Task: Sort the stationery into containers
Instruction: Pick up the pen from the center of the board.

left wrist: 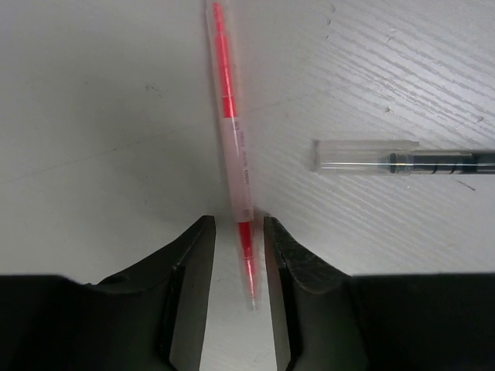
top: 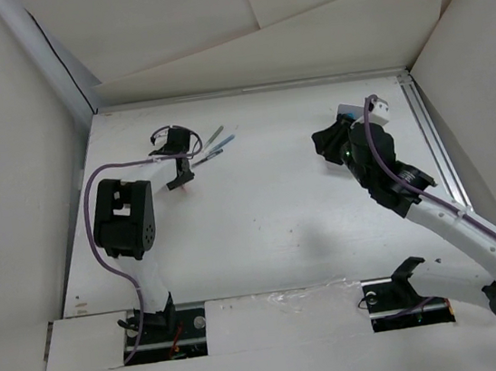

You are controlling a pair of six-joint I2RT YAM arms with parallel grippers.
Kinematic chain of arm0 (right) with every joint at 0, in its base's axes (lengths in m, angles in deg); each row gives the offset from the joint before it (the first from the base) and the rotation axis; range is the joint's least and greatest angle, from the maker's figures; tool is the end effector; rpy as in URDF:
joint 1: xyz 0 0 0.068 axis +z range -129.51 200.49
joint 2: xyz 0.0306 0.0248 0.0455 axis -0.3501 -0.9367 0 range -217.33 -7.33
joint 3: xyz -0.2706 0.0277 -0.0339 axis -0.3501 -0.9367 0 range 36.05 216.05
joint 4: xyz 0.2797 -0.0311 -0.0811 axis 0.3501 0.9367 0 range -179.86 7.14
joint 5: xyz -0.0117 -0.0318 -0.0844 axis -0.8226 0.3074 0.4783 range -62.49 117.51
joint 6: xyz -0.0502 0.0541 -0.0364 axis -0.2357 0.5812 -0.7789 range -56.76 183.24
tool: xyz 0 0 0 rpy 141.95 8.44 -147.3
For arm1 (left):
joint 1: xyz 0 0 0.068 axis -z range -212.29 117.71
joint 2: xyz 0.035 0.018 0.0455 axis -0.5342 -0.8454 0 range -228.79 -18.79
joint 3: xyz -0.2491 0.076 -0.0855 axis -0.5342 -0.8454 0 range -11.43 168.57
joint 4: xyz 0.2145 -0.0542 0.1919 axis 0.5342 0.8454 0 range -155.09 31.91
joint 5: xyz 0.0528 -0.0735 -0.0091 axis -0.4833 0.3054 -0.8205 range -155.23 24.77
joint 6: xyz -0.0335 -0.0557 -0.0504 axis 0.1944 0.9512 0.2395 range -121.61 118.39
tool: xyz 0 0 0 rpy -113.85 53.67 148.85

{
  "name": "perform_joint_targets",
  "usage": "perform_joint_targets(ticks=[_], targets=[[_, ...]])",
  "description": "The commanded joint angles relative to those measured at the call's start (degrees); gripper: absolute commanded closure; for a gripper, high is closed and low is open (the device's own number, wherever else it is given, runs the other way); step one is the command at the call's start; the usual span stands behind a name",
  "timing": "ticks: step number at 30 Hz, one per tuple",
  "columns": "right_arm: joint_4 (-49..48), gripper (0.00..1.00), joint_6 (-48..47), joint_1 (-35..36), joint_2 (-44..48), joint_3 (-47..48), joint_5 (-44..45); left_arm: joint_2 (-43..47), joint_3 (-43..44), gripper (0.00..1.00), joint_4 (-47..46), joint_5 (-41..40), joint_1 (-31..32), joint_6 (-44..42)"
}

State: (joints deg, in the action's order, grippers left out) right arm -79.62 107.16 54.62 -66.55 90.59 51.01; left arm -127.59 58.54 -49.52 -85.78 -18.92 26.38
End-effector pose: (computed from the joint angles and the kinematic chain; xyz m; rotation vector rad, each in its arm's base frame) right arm 0.2655 0.1455 0.3426 0.4467 1.7943 0.5884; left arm 0.4357 -0.0778 0.1222 -0.4507 2.3989 0.1371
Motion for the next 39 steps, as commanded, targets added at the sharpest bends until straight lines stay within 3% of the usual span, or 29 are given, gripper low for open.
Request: perform_joint_targets(ticks=[1, 2, 3, 6, 12, 14, 20, 22, 26, 31, 39], targets=[[-1.8, 0.64, -1.03, 0.5, 0.95, -0.05, -0.13, -0.54, 0.43, 0.73, 3.32, -1.5, -0.36, -0.57], [-1.8, 0.64, -1.03, 0.5, 0.95, -0.05, -0.13, -0.54, -0.1, 0.77, 3.32, -1.5, -0.36, 0.13], [-1.8, 0.64, -1.03, 0.5, 0.95, -0.05, -0.13, -0.54, -0.1, 0.87, 3.32, -1.5, -0.36, 0.14], [-1.8, 0.63, -1.03, 0.5, 0.95, -0.05, -0.13, 0.41, -1.85, 0.99, 3.32, -1.5, -0.36, 1.37], [-3.56, 0.51, -3.57, 0.5, -2.38, 0.47, -6.34, 10.16, -5.89, 1.0, 3.32, -2.21, 2.71, 4.35], [-5.13, 0.46, -5.41, 0.5, -5.01, 1.0, -10.04, 17.27, -7.3, 1.0, 2.54, -0.73, 4.29, 4.36], [-6.2, 0.38, -7.26, 1.03, -9.68, 4.42, -22.18, 35.04, -17.93, 0.97, -13.88, 22.11, 4.92, 3.65], [-6.72, 0.34, -7.89, 1.03, -10.38, 5.13, -24.55, 36.54, -20.22, 0.96, -20.45, 30.6, 5.61, 3.65], [-9.18, 0.3, -8.5, 1.03, -14.68, 7.76, -34.63, 36.55, -21.46, 0.96, -26.71, 38.63, 10.34, 2.95], [-10.58, 0.27, -7.97, 0.5, -17.33, 10.23, -39.85, 37.07, -23.31, 0.96, -33.14, 40.24, 17.55, 1.11], [-10.59, 0.26, -6.31, -0.02, -18.66, 10.06, -38.46, 40.5, -27.61, 0.96, -40.53, 45.69, 18.1, 3.21]])
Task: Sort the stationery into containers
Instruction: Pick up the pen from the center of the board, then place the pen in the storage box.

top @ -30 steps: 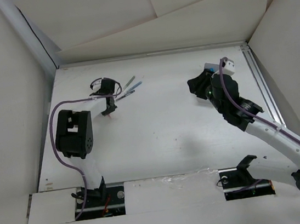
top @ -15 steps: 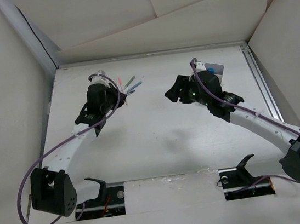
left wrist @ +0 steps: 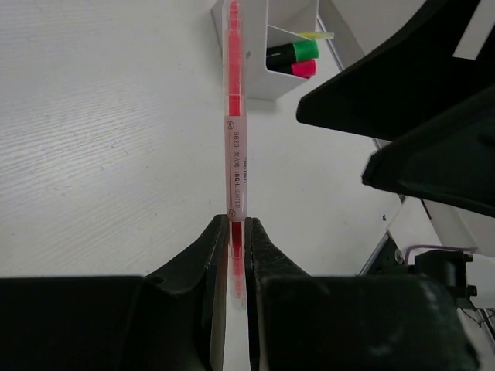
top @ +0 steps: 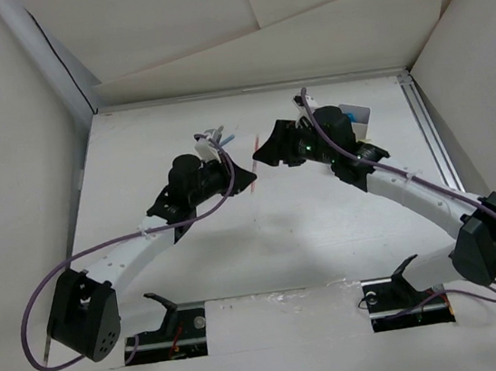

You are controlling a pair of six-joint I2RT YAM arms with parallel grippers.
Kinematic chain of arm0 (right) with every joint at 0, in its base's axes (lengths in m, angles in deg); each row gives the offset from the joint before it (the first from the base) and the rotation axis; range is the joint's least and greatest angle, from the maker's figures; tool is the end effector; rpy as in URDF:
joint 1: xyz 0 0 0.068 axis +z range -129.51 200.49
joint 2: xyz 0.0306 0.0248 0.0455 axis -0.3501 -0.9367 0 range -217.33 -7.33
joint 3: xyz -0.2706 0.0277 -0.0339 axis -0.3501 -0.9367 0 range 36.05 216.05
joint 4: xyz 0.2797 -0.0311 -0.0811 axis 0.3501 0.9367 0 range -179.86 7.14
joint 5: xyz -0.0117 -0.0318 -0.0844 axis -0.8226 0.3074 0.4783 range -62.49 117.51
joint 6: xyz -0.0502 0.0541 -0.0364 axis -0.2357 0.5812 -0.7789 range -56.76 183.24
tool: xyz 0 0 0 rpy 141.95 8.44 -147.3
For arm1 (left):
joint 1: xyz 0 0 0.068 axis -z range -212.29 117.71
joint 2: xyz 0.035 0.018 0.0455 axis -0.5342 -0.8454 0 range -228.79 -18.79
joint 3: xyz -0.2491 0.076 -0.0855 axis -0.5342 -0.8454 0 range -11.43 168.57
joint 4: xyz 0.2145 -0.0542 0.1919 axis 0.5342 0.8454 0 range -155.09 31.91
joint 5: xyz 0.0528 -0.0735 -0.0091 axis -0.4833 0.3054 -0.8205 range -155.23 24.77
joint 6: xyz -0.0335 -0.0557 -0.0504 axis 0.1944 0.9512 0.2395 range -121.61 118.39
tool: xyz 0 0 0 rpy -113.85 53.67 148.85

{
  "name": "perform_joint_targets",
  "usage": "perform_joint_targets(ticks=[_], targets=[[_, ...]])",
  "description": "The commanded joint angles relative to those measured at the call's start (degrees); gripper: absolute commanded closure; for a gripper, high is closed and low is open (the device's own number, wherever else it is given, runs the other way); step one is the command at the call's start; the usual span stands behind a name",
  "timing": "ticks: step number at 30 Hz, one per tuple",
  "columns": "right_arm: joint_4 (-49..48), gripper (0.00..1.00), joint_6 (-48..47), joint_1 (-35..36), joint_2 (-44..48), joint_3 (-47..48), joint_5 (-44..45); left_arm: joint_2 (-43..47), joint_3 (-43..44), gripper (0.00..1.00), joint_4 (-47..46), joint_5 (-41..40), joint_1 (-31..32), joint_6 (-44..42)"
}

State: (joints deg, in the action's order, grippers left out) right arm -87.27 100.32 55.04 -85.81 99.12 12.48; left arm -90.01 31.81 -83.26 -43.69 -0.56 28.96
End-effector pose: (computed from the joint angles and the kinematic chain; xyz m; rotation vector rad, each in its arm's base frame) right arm 0.3085 0.2350 0.3132 -0.1489 2.0229 1.0743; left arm 0.2813 -0.2049 0.2631 0.3139 1.8405 -1.1029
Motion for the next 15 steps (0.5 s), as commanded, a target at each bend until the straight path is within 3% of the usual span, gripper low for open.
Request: perform_joint_targets(ticks=[1, 8, 15], targets=[[-2.94, 0.27, 1.23, -0.44, 0.61, 0.92, 1.74, 3.45, -1.49, 0.96, -7.31, 4.99, -0.26, 1.16], [-2.94, 0.35, 2.03, -0.97, -0.7, 0.65, -1.22, 3.46, -4.04, 0.95, -10.3, 8.51, -0.26, 2.48], [-5.14, 0.52, 2.56, -2.63, -4.58, 1.18, -4.65, 2.94, -4.66, 0.95, -11.36, 10.27, -0.26, 2.48]])
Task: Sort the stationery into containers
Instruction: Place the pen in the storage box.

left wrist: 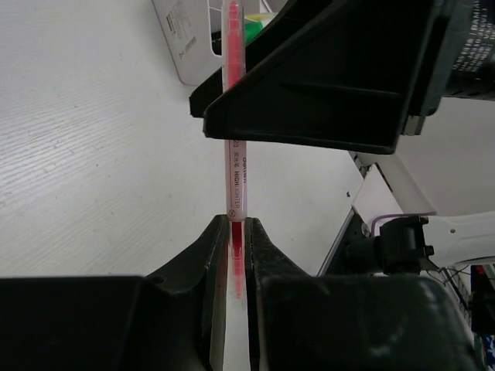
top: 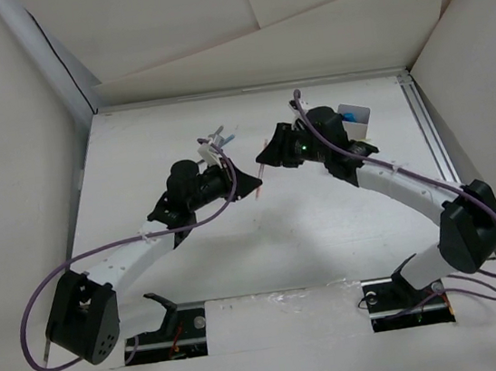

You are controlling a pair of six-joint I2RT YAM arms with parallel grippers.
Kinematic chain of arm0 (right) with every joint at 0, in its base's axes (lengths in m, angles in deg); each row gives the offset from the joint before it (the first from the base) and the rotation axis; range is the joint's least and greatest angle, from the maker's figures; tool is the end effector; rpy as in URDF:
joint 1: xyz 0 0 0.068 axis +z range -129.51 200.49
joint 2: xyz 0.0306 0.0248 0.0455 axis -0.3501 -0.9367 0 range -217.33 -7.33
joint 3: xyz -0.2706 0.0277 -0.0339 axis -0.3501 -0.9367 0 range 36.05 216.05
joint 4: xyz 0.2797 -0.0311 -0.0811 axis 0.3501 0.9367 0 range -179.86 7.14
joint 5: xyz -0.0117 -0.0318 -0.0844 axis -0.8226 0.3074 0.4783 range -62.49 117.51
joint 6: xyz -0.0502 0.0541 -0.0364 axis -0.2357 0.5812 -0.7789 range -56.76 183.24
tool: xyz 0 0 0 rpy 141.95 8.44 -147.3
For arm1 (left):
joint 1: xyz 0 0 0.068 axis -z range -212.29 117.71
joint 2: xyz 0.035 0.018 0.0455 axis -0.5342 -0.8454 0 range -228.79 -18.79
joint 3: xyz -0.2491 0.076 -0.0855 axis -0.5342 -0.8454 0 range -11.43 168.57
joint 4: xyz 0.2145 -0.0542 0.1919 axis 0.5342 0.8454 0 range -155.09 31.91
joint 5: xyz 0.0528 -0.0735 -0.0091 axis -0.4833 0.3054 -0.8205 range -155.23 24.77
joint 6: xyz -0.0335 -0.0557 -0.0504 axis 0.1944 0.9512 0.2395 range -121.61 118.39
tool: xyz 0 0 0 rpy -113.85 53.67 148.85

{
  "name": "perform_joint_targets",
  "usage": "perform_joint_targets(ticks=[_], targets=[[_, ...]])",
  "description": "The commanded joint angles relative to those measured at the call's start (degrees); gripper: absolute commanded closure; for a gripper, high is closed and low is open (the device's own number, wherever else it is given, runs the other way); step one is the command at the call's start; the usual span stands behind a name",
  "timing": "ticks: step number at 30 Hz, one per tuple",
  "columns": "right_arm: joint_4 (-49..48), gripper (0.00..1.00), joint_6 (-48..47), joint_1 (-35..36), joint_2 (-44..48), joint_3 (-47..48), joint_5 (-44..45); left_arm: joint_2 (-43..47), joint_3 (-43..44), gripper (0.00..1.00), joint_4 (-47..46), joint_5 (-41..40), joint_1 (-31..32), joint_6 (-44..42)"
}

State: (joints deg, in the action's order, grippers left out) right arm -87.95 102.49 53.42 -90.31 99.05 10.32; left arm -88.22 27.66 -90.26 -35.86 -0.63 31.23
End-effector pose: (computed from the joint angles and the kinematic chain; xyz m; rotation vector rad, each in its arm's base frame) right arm 0.3257 0.2362 0.2851 -0.0983 2.1059 1.0911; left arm 0.2650 -0.2047 0.2608 0.4042 1.7685 -1.2510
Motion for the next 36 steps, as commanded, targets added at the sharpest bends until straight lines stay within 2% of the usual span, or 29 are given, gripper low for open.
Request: perform_joint_targets(ticks=[1, 4, 5, 9, 11, 13, 17, 19, 20, 21, 24, 25, 28, 36], targets=[[-5.07, 0.55, 0.39, -1.02, -0.77, 1.25, -2.5, 1.14, -0.51, 0.95, -4.36, 2.45, -0.19, 0.21], [-6.31, 0.72, 1.53, -1.73, -2.53, 1.25, -5.39, 0.0, -0.51, 0.92, -4.97, 3.59, -0.19, 0.21], [-7.09, 0.82, 1.54, -2.34, -3.06, 1.25, -5.92, 0.0, -0.51, 0.92, -4.98, 3.59, -0.19, 0.21], [-9.29, 0.97, 2.06, -2.96, -2.54, 0.2, -5.92, -1.93, 0.02, 0.77, -4.98, 3.59, -0.19, 0.21], [-9.3, 0.99, 2.59, -4.44, -2.01, 0.19, -5.92, -3.33, 0.63, 0.6, -4.98, 4.12, -0.19, 0.73], [-9.3, 0.99, 2.59, -5.59, -0.87, -0.33, -4.97, -4.04, 0.64, 0.0, -5.67, 4.12, -0.19, 0.73], [-9.3, 0.99, 2.59, -11.29, 0.71, -0.34, 0.04, -4.66, 1.16, 0.0, -5.68, 4.12, -0.19, 0.73], [-7.64, 0.99, 2.59, -15.07, 1.94, -0.34, 7.23, -4.66, 1.16, 0.0, -5.68, 4.12, -0.19, 0.73], [-6.84, 0.99, 2.59, -15.96, 1.94, -0.34, 11.17, -4.66, 1.16, 0.0, -5.68, 4.12, -0.19, 0.73], [-6.14, 0.99, 2.59, -17.53, 2.64, -0.34, 20.0, -4.66, 1.16, 0.0, -5.68, 3.51, -0.19, 0.73], [-4.73, 0.97, 2.59, -19.56, 2.65, -0.34, 32.97, -5.19, 1.16, 0.0, -5.68, 3.51, -0.19, 0.73], [-4.72, 0.97, 2.59, -20.79, 2.65, -0.34, 40.41, -5.19, 1.16, 0.0, -5.68, 3.51, -0.19, 0.73], [-4.72, 0.97, 2.59, -23.33, -0.33, -0.34, 50.02, -5.72, 0.55, 0.0, -6.21, 2.11, -0.19, 0.73], [-4.11, 0.97, 0.83, -25.19, -6.92, 2.65, 59.81, -5.72, -0.51, 0.0, -4.81, -1.15, -0.19, 0.73]])
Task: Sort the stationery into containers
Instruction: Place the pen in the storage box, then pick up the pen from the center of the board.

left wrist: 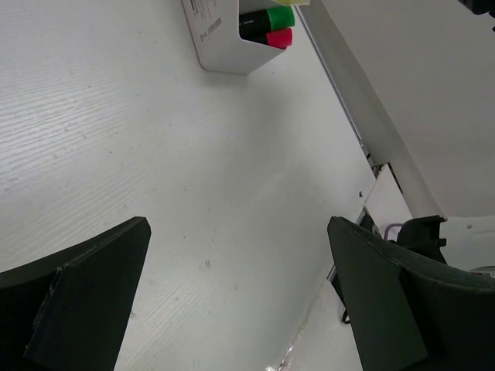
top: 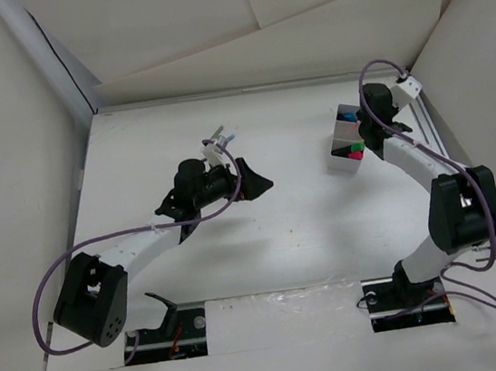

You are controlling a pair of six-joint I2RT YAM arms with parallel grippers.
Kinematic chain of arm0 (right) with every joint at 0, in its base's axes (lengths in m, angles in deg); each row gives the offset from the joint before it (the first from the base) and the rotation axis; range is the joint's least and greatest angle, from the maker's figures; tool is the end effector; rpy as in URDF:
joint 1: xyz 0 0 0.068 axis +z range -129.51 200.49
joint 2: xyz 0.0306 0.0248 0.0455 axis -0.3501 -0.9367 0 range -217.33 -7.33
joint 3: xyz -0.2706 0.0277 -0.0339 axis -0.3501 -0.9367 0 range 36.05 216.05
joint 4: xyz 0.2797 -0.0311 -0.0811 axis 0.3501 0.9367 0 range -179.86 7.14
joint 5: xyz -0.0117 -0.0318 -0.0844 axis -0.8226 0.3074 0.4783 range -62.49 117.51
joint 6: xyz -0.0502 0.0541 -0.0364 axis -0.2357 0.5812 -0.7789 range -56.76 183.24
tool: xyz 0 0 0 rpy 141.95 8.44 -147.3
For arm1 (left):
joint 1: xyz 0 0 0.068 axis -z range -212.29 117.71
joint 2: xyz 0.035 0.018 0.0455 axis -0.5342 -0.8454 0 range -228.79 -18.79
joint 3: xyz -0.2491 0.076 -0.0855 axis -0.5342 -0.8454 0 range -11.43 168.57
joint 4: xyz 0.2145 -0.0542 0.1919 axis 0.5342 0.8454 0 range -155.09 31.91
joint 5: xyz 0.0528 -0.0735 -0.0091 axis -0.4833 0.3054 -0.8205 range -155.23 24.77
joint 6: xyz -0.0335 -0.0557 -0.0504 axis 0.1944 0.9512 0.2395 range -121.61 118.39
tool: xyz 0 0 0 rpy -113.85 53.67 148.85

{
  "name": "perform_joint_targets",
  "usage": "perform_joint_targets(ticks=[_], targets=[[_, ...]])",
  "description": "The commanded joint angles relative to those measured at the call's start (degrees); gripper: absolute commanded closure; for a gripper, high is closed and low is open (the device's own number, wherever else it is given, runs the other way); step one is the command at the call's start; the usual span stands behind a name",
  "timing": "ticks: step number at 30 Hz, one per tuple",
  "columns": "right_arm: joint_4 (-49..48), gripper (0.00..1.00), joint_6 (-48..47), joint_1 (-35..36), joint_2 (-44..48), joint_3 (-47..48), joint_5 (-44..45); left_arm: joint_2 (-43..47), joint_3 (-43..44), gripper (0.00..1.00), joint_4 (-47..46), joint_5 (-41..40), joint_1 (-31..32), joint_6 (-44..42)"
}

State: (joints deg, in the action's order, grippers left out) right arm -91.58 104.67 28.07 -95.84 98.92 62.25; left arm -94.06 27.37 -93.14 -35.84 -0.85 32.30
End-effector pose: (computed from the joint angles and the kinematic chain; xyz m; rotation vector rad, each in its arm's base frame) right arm 0.4132 0.0139 0.2586 0.9095 1.6802 -0.0279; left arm 0.2776 -0.2109 0.2329 0.3743 1.8371 -1.2554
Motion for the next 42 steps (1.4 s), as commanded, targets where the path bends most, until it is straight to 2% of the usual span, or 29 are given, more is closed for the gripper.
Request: perform_joint_targets(ticks=[1, 6, 9, 13, 15, 19, 20, 21, 22, 24, 25, 28, 29, 30, 31, 32, 33, 36, 38, 40, 42], targets=[[-0.48, 0.97, -1.87, 0.16, -2.01, 3.3, 8.84, 0.12, -0.22, 0.0, -1.92, -1.17, 0.02, -0.34], [-0.48, 0.97, -1.88, 0.16, -3.78, 3.84, 10.96, -0.94, -0.14, 0.0, -1.21, -2.31, 0.02, -0.34], [-0.48, 0.9, -1.88, 0.78, -4.92, 3.84, 11.66, -0.94, 0.39, 0.0, 0.62, -5.03, 0.02, -0.34], [0.57, 0.67, -1.88, 4.54, -4.92, 3.84, 12.45, -0.41, -0.74, 0.0, 1.16, -11.7, 0.02, -0.34], [1.18, 0.55, -1.36, 5.25, -4.22, 3.84, 12.46, -0.41, -0.75, 0.0, 1.16, -12.34, 0.02, -0.34], [2.51, 0.41, -0.56, 6.49, -0.36, 3.31, 10.09, -2.42, -0.75, 0.0, 1.77, -15.23, 0.02, 0.89], [3.2, 0.4, 0.22, 6.49, 0.61, 3.31, 8.95, -3.39, -0.75, 0.02, 1.77, -15.85, 0.02, 0.89], [4.25, 0.38, 1.27, 7.01, 2.71, 2.61, 8.24, -3.4, -0.23, 0.13, 1.77, -15.85, 0.02, 0.89], [4.26, 0.38, 1.81, 7.02, 3.95, 1.74, 7.19, -4.27, 0.39, 0.26, 2.38, -16.72, 0.02, 0.89], [5.14, 0.38, 2.95, 7.02, 6.93, 0.24, 3.08, -4.89, 1.87, 0.66, 3.53, -18.74, 0.02, 1.42], [5.14, 0.38, 4.09, 7.02, 10.51, -1.94, 0.96, -4.89, 2.41, 0.77, 3.53, -19.88, 0.02, 1.42], [4.62, 0.44, 5.85, 7.54, 17.64, -6.51, -7.47, -7.17, 6.17, 0.82, 8.26, -25.59, 0.02, 1.95], [4.62, 0.57, 6.46, 8.07, 19.24, -7.66, -10.98, -8.4, 8.54, 0.86, 10.8, -29.35, 0.02, 1.95], [4.01, 0.65, 6.47, 8.07, 20.64, -8.63, -11.01, -8.41, 8.57, 0.89, 11.7, -31.47, 0.02, 1.95], [4.0, 0.76, 7.25, 9.38, 22.05, -9.43, -13.97, -9.8, 10.65, 0.89, 12.66, -33.24, 0.02, 1.95], [4.0, 0.91, 7.26, 9.91, 24.5, -10.83, -15.57, -10.77, 11.89, 0.89, 13.46, -34.38, 0.02, 1.25], [4.0, 0.94, 7.26, 10.61, 25.48, -11.45, -17.15, -11.91, 13.38, 0.89, 14.59, -35.27, -0.85, 1.25], [3.3, 0.96, 7.26, 14.39, 28.39, -13.47, -20.68, -16.31, 18.49, 0.73, 18.55, -34.66, -4.45, 1.25], [3.3, 0.96, 7.26, 17.02, 28.91, -14.17, -21.29, -17.8, 20.77, 0.64, 20.75, -37.64, -5.6, 1.25], [3.3, 0.95, 6.65, 17.65, 28.92, -14.88, -21.29, -18.42, 22.53, 0.57, 22.86, -42.19, -5.6, -0.59], [3.3, 0.94, 6.65, 18.18, 30.06, -16.28, -21.29, -20.18, 25.86, 0.54, 26.55, -48.7, -5.6, -3.58]])
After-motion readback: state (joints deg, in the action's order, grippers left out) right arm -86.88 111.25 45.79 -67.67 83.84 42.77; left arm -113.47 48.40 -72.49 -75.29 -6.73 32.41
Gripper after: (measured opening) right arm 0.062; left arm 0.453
